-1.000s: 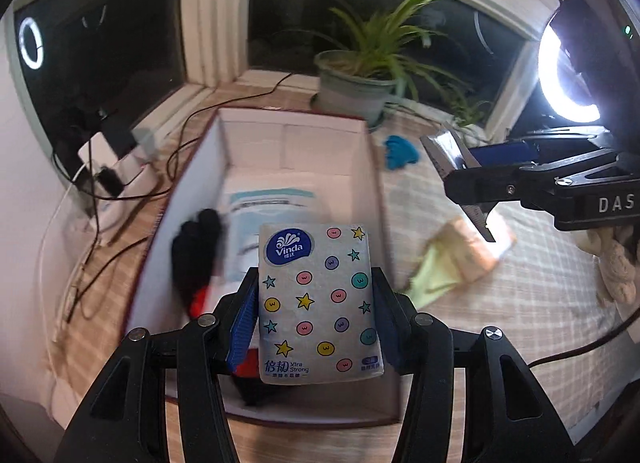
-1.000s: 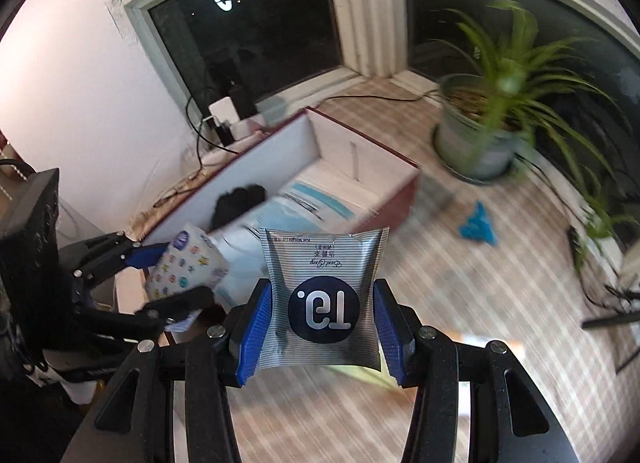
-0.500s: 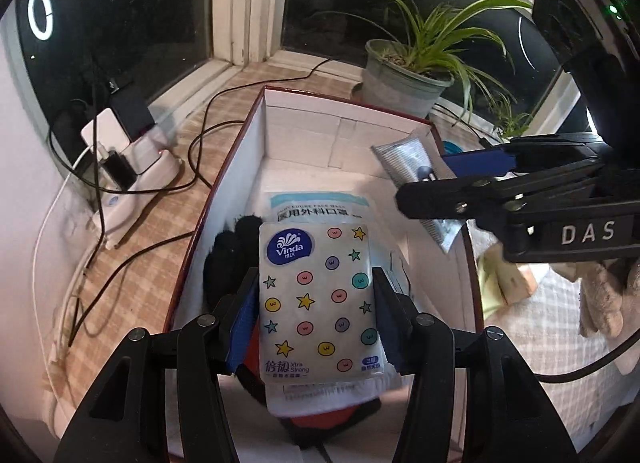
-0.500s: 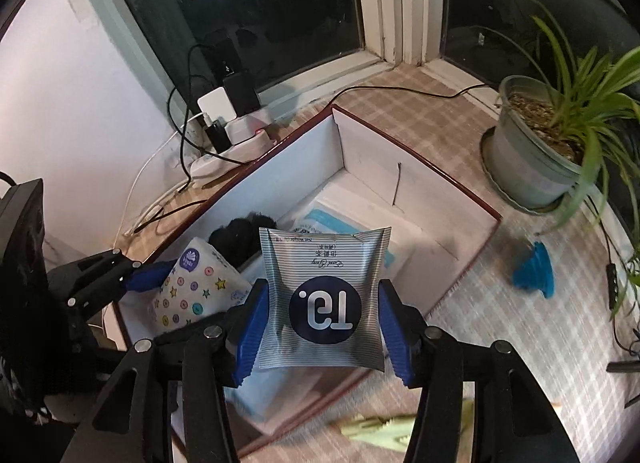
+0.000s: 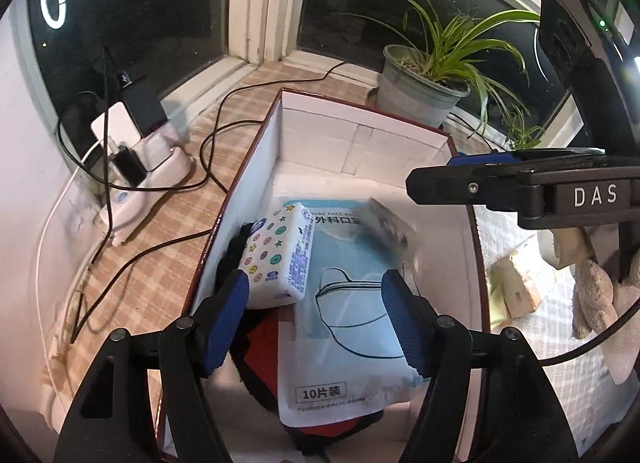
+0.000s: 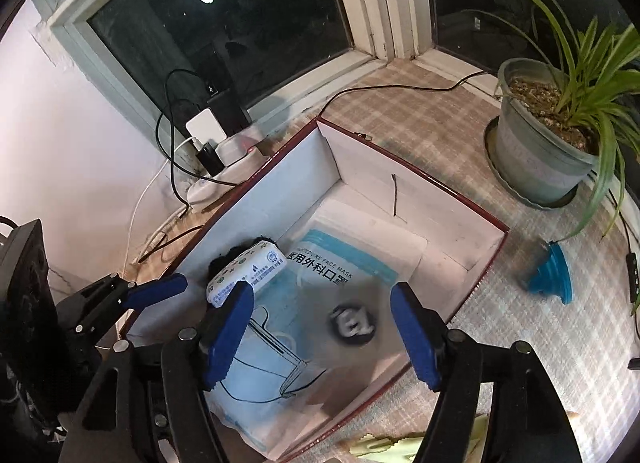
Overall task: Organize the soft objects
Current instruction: 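Open the left tool over the box while the right tool releases the sachet into it, then move both tools to the large orange-and-white tissue pack on the floor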
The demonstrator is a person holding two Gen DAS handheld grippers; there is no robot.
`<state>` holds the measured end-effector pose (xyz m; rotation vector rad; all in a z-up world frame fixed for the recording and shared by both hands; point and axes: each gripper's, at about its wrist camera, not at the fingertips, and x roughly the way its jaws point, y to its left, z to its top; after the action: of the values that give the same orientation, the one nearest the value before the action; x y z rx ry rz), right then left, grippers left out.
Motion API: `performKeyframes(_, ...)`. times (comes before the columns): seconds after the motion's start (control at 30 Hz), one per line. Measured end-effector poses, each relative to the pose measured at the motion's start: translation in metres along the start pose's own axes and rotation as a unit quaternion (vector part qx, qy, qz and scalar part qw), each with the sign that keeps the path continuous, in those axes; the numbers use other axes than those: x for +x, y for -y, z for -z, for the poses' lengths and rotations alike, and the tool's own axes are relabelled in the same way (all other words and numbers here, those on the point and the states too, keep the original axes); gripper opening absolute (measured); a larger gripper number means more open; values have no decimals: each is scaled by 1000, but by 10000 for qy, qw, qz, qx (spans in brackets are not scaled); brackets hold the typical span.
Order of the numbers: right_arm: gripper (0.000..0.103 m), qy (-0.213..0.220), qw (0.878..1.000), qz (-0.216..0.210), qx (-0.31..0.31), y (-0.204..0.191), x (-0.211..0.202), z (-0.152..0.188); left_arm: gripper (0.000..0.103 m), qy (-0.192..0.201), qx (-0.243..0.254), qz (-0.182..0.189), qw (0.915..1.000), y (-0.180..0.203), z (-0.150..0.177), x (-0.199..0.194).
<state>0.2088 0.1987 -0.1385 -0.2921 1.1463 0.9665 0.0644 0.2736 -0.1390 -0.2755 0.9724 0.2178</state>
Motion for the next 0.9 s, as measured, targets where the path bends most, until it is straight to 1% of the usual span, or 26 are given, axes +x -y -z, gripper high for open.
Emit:
performKeyframes(0.27, 67, 163, 9997, -117, 132, 12, -19, 9, 68, 128, 25, 46, 9999, 16, 3, -12)
performKeyframes(0.47, 67, 343, 9992, -119, 147, 25, -45, 20, 68, 267, 82, 208, 9994, 37, 3, -26)
performKeyframes(0.63, 67, 505, 9984, -121, 233, 44, -75, 38, 68, 412, 182, 462, 9979, 66, 6, -40)
performKeyframes(0.73, 67, 605, 9976, -50, 323, 60, -92, 51, 68, 459, 215, 714, 9962, 86, 8, -44)
performKeyframes(0.9, 67, 689, 9956, 6, 635, 98, -117, 80, 68, 434, 241, 1190, 9916, 123, 16, -43)
